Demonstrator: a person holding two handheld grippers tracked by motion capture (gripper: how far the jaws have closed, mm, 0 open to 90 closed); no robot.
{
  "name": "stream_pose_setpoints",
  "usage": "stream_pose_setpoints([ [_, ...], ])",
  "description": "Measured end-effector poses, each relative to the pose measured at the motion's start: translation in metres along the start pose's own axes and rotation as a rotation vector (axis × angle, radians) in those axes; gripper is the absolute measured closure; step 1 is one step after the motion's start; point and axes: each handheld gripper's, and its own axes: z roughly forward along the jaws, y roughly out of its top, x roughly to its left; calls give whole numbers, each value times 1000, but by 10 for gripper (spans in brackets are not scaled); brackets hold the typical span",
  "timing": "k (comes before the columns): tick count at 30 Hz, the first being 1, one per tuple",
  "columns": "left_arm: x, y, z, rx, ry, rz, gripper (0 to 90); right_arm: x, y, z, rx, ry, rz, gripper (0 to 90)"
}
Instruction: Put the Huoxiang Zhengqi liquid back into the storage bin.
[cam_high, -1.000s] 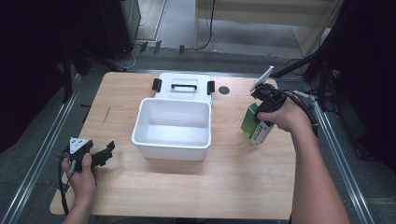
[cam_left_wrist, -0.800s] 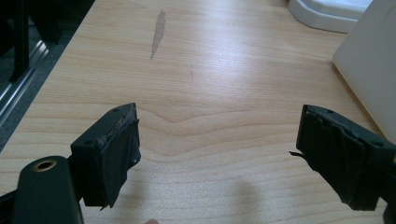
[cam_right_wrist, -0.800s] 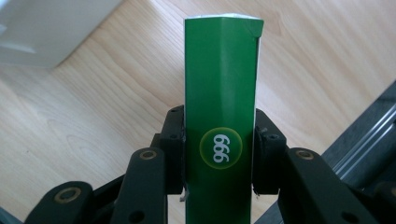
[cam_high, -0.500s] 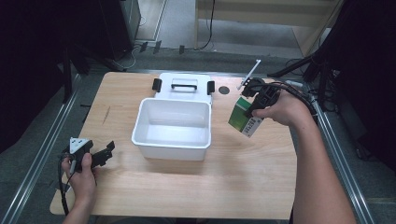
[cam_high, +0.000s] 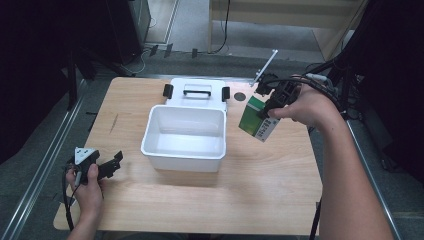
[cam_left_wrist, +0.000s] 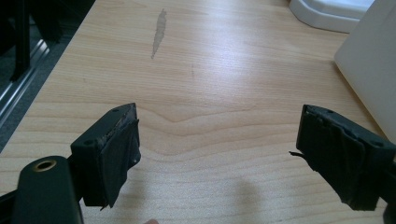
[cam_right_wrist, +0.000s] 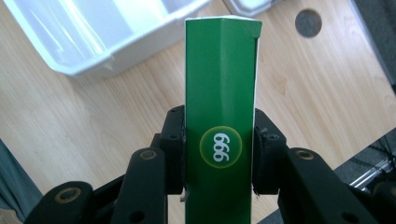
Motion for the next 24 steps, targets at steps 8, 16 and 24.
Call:
stream_pose_setpoints([
  [8,0,0,0,1,-1,2,145,10,24,-19,-3,-1,-43,646],
  [16,0,0,0,0,-2,4,145,23,50,-29,-21,20,-99,646],
  [24,0,0,0,0,-2,4,145,45,77,-35,-47,31,-176,646],
])
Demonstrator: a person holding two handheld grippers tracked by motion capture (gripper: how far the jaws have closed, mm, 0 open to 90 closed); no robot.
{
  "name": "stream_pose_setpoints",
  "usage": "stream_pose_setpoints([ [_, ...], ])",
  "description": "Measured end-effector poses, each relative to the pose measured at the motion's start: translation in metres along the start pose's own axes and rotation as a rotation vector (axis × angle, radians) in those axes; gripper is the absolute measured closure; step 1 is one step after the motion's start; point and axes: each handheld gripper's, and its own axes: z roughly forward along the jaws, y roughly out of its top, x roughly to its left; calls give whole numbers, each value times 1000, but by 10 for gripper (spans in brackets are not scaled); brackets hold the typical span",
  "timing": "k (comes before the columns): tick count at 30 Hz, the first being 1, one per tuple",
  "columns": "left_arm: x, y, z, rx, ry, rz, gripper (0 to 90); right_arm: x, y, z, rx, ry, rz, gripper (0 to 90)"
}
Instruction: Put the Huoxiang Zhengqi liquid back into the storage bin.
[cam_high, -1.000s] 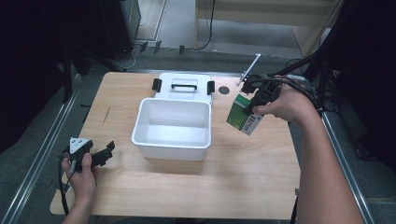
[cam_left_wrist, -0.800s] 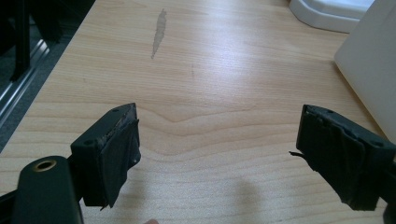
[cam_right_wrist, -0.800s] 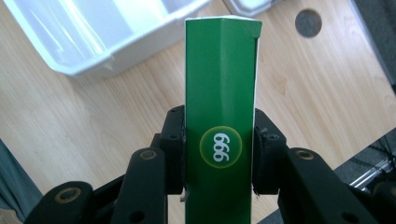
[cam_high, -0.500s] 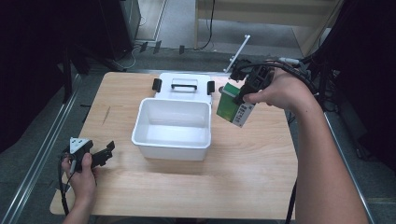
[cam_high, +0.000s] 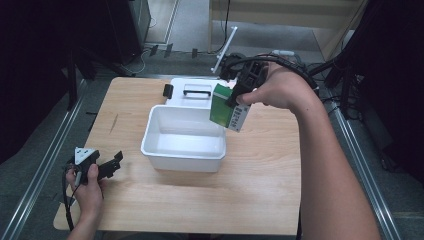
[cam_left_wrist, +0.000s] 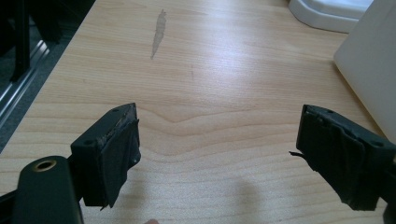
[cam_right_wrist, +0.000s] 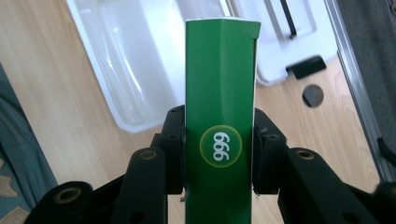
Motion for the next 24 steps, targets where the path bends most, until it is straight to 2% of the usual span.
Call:
stream_pose_setpoints([
  [4,0,0,0,0,0,1,145,11,13,2,-2,8,-33,645],
  [10,0,0,0,2,-1,2,145,18,27,9,-7,29,-70,645],
  [18,0,0,0,3,-3,3,146,24,35,30,-1,62,-171,646],
  [24,0,0,0,5,-3,3,146,28,37,41,-2,76,-221,646],
])
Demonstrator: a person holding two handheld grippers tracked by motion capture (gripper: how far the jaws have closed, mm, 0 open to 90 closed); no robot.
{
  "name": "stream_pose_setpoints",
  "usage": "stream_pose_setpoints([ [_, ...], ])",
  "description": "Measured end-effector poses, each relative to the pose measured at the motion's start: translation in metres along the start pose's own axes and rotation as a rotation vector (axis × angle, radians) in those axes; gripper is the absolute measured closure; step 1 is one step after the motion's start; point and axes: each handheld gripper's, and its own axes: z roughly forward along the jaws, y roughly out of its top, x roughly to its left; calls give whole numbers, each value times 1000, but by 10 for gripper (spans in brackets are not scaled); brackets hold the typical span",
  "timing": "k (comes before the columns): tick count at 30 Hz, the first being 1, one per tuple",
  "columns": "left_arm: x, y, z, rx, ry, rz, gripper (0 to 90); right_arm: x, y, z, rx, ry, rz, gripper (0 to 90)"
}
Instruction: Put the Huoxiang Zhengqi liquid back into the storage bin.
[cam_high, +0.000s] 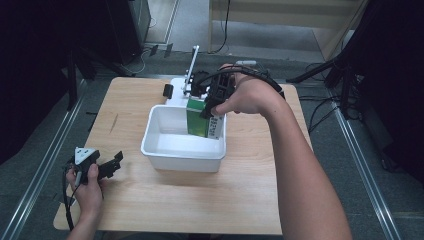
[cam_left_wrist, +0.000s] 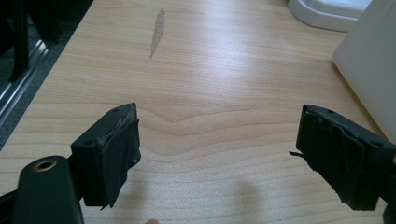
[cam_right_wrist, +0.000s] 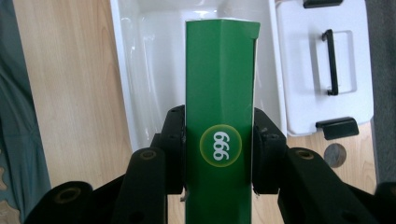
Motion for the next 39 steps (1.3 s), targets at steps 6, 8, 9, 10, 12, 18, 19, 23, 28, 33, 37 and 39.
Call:
stream_pose_setpoints([
  [6,0,0,1,-3,-2,-3,146,-1,-5,18,0,-7,-67,646],
  [8,0,0,0,0,-2,0,146,-2,-9,27,-5,-3,-72,646],
  [9,0,0,1,-3,-2,-3,146,-2,-10,31,-6,3,-78,646],
  [10,0,0,1,-3,-2,-3,146,-2,-11,34,-3,5,-78,646],
  [12,0,0,1,-1,-2,0,146,-2,-13,41,8,9,-81,646],
  [18,0,0,1,0,-4,-3,147,-5,-16,55,0,19,-75,645],
  [19,0,0,1,0,-4,-3,146,-6,-17,58,-2,24,-75,645],
  [23,0,0,1,0,-5,-4,147,-7,-21,67,16,31,-63,644],
  [28,0,0,1,1,-5,-4,147,-10,-24,78,5,44,-59,644],
  [33,0,0,1,1,-6,-4,147,-11,-26,85,10,46,-57,643],
  [37,0,0,1,1,-6,-5,147,-12,-26,89,14,45,-49,643],
  [39,0,0,1,1,-6,-5,147,-13,-27,94,15,49,-49,643],
])
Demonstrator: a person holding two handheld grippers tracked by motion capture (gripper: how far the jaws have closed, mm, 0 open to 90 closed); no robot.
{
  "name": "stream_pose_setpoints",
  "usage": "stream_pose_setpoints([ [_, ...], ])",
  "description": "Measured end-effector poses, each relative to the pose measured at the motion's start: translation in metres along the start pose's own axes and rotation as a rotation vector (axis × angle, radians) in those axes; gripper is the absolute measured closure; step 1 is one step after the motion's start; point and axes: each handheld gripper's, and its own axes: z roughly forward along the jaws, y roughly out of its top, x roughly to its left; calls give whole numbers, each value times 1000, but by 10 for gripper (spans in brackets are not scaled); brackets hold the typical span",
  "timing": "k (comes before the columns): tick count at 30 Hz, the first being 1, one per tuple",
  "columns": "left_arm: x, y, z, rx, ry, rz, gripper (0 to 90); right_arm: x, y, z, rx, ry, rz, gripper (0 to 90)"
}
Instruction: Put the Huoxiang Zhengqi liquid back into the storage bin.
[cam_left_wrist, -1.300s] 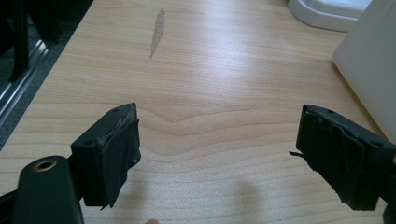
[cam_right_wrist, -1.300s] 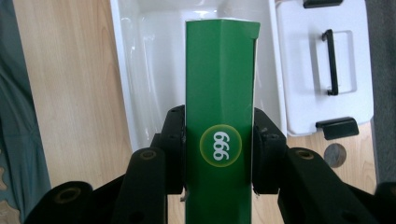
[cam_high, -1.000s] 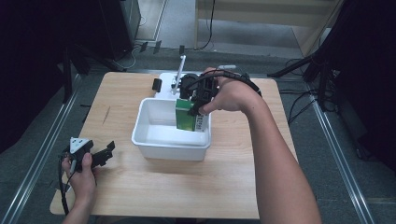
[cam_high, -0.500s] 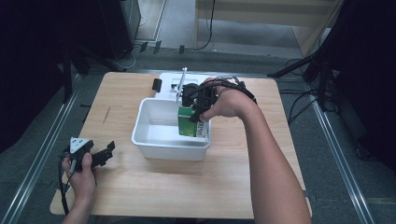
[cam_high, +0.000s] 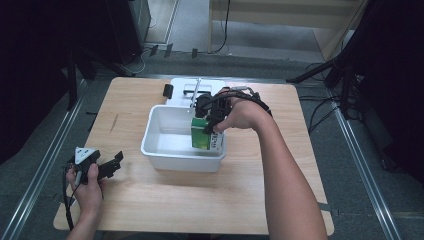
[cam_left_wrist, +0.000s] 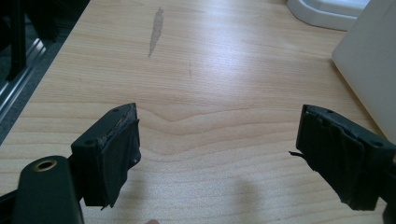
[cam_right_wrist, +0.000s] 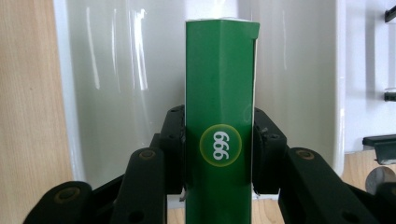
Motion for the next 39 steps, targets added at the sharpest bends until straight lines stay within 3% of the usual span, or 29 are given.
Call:
stream_pose_setpoints([
  [11,0,0,0,3,-2,4,147,1,-1,13,20,7,3,641],
  [23,-1,0,0,3,0,8,147,0,-7,28,-2,37,19,620],
  [29,-1,0,0,3,1,9,147,1,-7,24,-6,42,39,527],
  [35,-1,0,0,4,2,11,147,3,-6,18,2,10,162,278],
  [37,-1,0,0,4,2,11,147,4,-4,14,-5,-12,249,178],
  [39,-1,0,0,4,2,12,147,5,-2,10,-18,-35,296,137],
])
